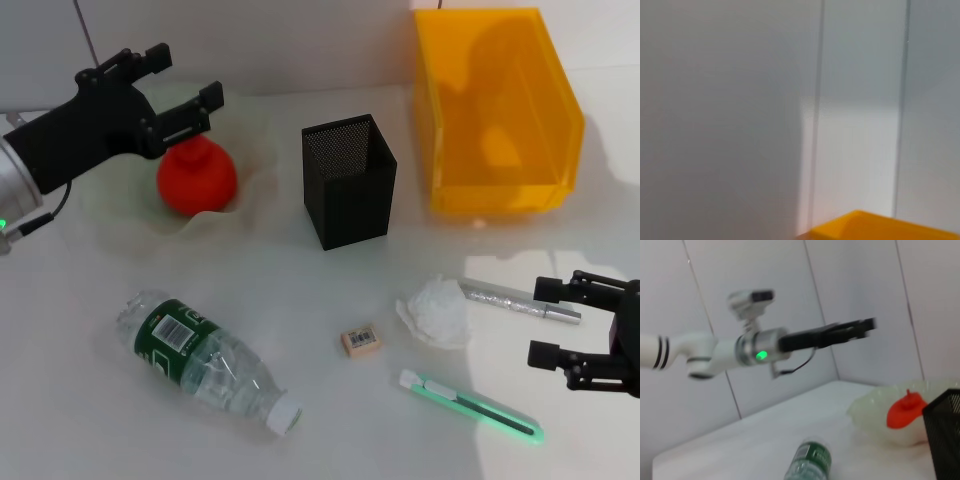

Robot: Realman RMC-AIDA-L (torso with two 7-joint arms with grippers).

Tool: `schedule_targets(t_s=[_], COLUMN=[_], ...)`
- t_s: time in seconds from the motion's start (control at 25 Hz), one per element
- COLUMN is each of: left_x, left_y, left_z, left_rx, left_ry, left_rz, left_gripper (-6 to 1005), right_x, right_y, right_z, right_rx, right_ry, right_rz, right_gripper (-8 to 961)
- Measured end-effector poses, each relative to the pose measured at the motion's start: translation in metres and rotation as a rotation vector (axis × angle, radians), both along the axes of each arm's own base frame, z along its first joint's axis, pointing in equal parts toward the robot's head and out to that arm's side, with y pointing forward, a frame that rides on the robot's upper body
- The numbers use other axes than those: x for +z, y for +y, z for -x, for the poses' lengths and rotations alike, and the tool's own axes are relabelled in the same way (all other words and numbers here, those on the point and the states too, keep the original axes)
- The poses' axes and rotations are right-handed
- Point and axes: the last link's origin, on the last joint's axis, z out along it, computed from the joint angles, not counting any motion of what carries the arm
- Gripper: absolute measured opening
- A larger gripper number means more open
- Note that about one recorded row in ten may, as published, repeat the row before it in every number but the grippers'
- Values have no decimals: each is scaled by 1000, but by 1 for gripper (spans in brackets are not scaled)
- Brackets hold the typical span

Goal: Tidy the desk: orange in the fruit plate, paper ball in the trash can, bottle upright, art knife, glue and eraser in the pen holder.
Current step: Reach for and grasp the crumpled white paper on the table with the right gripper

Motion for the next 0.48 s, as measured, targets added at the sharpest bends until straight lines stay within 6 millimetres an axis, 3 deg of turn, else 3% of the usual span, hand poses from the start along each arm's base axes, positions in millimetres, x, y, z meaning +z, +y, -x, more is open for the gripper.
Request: schedule_targets(t_s=[0.04,0.08,0.12,0.16,0.2,0.24,0.28,0.4,0.48], left_x=[0,2,2,5,5,5,5,-1,-8], left_y=[0,-23,-23,-50,-50,-57,-71,-95,-105], left_z=[0,3,3,10,10,12,17,28,36], left_rx=[0,-71,-71,-134,-134,-145,-163,-188,-184], left_ry=[0,-35,-35,-57,-57,-60,-65,-35,2], left_rz=[0,47,47,91,91,103,128,208,259], left_gripper=[707,720,734,747,761,774,788,815,815], right_x=[0,5,13,22,22,45,45,70,82], right_y=[0,0,1,2,2,11,11,29,49], right_z=[0,2,5,10,10,21,21,39,65], right_rx=[0,-2,-1,-4,-4,-30,-30,-91,-139], right_ry=[0,23,46,65,65,65,65,17,-92], right_rz=[0,-10,-15,-8,-8,34,34,94,182], right_gripper=[826,826,826,826,826,826,826,826,826])
